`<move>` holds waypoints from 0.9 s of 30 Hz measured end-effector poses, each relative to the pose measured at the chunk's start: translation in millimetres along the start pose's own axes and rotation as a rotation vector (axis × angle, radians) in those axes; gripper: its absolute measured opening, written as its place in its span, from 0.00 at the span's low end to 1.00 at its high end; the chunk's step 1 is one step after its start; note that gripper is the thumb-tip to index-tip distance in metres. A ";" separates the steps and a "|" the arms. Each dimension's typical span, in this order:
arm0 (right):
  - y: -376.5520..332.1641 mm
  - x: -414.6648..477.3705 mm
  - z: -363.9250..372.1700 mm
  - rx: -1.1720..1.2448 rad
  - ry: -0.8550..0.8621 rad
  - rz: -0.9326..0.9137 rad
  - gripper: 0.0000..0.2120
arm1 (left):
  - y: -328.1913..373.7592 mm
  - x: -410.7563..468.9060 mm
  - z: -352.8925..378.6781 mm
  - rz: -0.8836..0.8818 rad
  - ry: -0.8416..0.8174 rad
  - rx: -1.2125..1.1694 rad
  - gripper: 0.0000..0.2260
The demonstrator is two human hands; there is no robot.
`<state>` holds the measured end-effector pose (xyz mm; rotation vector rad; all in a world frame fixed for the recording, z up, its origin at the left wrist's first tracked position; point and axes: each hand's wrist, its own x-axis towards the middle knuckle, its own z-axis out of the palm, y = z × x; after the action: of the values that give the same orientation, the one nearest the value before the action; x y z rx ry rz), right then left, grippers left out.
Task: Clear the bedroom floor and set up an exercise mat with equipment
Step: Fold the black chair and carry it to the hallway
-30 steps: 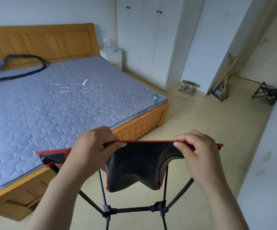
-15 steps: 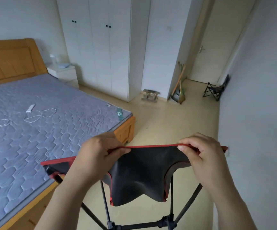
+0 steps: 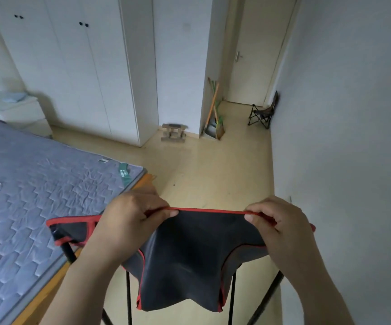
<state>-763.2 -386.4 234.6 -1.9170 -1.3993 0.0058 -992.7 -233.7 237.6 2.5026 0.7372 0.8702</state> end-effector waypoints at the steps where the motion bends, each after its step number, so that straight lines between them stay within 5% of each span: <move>1: 9.8 12.5 -3.0 0.004 0.009 0.006 0.04 | -0.1 16.5 6.0 0.000 0.008 -0.005 0.13; 13: 101.6 140.7 -10.1 0.019 0.073 0.019 0.04 | -22.6 165.8 68.7 0.046 -0.008 0.023 0.10; 27: 192.3 343.6 22.4 -0.059 0.068 0.109 0.07 | -134.4 385.6 146.0 0.148 -0.074 -0.097 0.14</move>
<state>-477.0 -115.4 249.7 -2.0218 -1.2616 -0.0479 -685.7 72.6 236.4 2.5118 0.4797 0.8369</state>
